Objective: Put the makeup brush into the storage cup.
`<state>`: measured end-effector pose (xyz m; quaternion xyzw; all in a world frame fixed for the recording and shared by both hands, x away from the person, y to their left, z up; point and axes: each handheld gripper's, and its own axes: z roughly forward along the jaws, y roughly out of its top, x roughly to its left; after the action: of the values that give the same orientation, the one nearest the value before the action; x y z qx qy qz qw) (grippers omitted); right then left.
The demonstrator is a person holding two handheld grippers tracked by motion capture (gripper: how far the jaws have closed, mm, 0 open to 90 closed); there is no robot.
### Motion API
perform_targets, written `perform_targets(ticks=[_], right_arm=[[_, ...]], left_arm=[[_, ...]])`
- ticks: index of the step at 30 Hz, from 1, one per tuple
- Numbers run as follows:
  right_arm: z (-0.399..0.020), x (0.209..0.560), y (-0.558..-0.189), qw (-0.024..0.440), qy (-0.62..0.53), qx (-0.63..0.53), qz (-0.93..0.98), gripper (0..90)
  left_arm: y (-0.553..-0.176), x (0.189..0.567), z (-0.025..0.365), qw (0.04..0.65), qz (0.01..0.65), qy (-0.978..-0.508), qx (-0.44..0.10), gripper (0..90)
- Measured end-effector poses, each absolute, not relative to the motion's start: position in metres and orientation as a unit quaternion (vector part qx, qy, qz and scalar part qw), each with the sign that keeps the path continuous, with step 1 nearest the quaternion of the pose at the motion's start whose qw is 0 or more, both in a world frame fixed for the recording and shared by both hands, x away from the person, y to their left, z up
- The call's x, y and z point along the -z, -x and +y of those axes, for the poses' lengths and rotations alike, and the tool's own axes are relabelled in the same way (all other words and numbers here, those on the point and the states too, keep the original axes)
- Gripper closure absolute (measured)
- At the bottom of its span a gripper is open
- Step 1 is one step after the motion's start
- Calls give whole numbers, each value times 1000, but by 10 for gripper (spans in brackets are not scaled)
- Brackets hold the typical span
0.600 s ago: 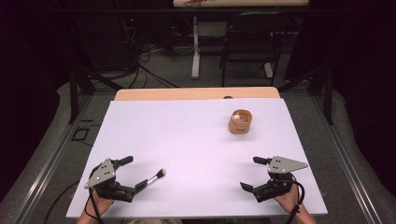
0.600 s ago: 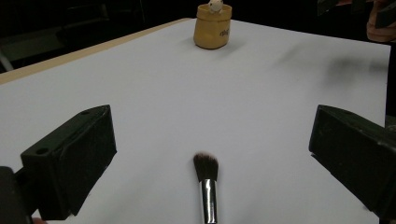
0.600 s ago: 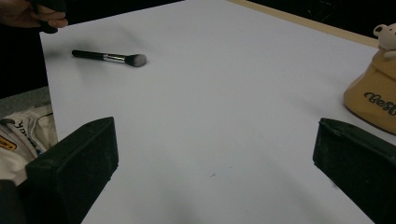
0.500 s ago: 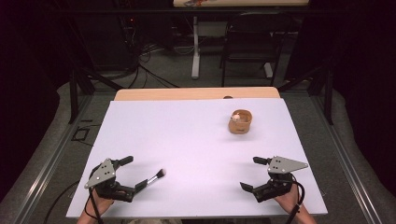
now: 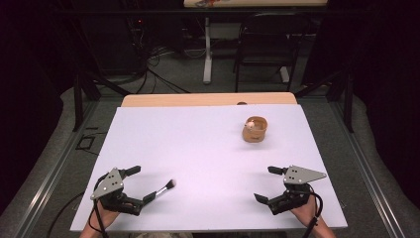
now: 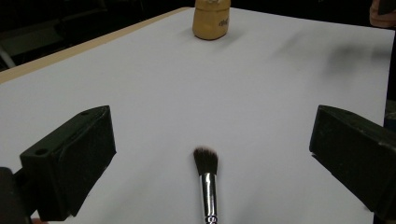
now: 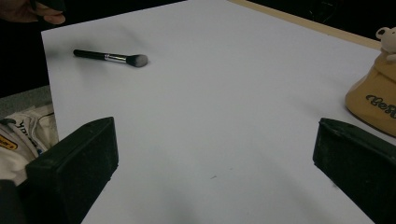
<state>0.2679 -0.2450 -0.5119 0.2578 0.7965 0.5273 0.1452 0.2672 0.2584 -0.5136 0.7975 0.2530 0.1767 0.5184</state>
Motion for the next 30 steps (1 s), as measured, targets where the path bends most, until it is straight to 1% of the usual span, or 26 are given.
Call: perform_targets(ticks=[6,11,14,21,28,30], right_arm=[[-245,513,-270,141,-261,-522,800,0],[-246,512,-268,140,-259,-523,800,0],[-247,513,-269,140,-260,-520,801,0],[-250,511,-266,147,-263,-524,797,0],[-252,511,-267,145,-264,-521,798,0],[-252,511,-267,144,-263,-521,799,0]], left_arm=[[-272,507,255,476,273,-819,-166,3],[-276,496,251,453,290,-826,-168,6],[-279,494,248,432,302,-834,-161,7],[-280,491,245,403,310,-849,-145,6],[-286,492,242,355,320,-869,-128,9],[-289,492,238,331,320,-879,-123,9]])
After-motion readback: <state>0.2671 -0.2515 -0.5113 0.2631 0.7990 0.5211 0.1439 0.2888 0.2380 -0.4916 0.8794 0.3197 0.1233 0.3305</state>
